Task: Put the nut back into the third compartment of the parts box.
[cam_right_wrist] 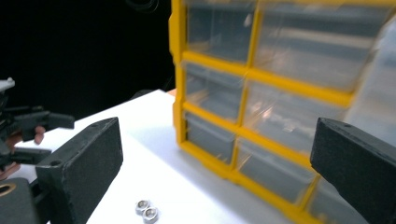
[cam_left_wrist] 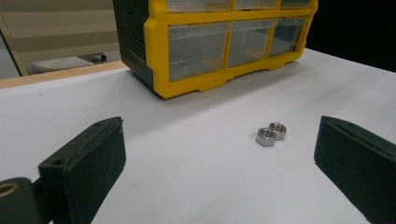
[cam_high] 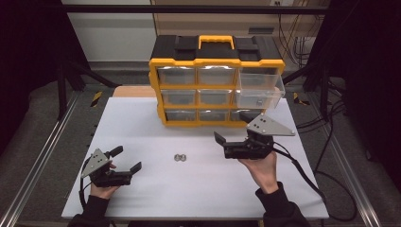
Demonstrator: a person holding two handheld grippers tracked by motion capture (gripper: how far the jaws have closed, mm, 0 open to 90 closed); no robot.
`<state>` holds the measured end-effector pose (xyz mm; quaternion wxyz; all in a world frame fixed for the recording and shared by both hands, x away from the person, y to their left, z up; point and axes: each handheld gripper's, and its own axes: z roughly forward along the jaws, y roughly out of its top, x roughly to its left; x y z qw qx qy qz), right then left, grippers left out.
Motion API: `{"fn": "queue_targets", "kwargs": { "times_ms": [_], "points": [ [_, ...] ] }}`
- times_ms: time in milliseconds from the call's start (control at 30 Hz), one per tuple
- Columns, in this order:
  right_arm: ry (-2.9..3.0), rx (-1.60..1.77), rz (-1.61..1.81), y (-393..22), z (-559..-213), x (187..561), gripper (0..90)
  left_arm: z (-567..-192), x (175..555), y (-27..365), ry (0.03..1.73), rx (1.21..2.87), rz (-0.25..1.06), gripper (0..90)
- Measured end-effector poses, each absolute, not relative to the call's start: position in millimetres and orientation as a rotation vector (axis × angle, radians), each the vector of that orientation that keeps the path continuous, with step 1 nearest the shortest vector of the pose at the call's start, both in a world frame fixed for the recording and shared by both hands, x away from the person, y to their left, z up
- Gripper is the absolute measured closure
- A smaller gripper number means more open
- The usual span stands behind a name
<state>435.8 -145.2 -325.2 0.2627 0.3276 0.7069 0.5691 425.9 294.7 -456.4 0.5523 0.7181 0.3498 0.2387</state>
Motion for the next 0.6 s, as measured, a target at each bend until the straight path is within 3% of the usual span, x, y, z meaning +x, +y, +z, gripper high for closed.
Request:
{"fn": "queue_targets", "kwargs": {
  "times_ms": [600],
  "points": [
    [2.101, 0.9, 1.458, -86, -392, 458, 3.3, -457, 426, 294, 0.827, 1.698, 0.563, 2.0]
  ]
}}
